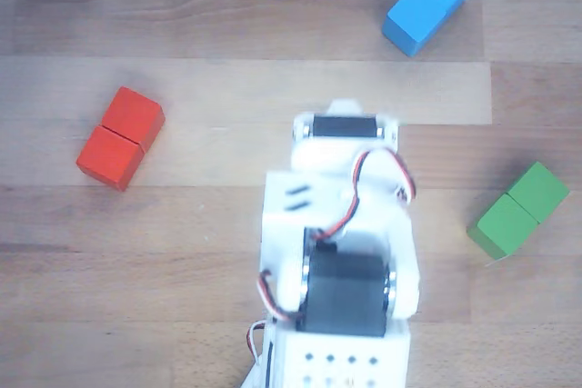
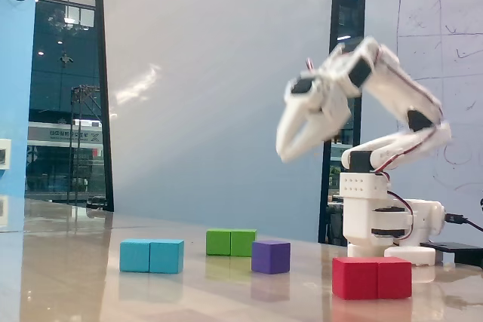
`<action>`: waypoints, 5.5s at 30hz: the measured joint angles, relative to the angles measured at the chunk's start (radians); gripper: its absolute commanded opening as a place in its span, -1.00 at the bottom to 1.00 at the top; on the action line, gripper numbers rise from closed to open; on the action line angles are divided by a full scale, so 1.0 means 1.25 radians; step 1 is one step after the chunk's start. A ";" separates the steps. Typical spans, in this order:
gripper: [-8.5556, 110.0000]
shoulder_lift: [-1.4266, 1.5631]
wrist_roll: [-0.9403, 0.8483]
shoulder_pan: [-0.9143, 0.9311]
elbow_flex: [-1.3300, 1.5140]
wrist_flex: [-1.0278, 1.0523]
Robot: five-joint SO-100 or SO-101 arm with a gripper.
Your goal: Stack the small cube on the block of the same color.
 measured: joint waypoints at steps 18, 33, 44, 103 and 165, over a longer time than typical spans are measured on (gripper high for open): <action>-0.84 -0.600 -0.025 0.000 -0.771 0.225; -0.84 -0.643 -0.032 0.000 -0.693 0.295; -0.84 -0.643 -0.032 0.000 -0.661 0.295; -0.85 -0.643 -0.034 -0.133 -0.661 0.261; -0.85 0.342 -0.034 -0.031 0.272 -0.028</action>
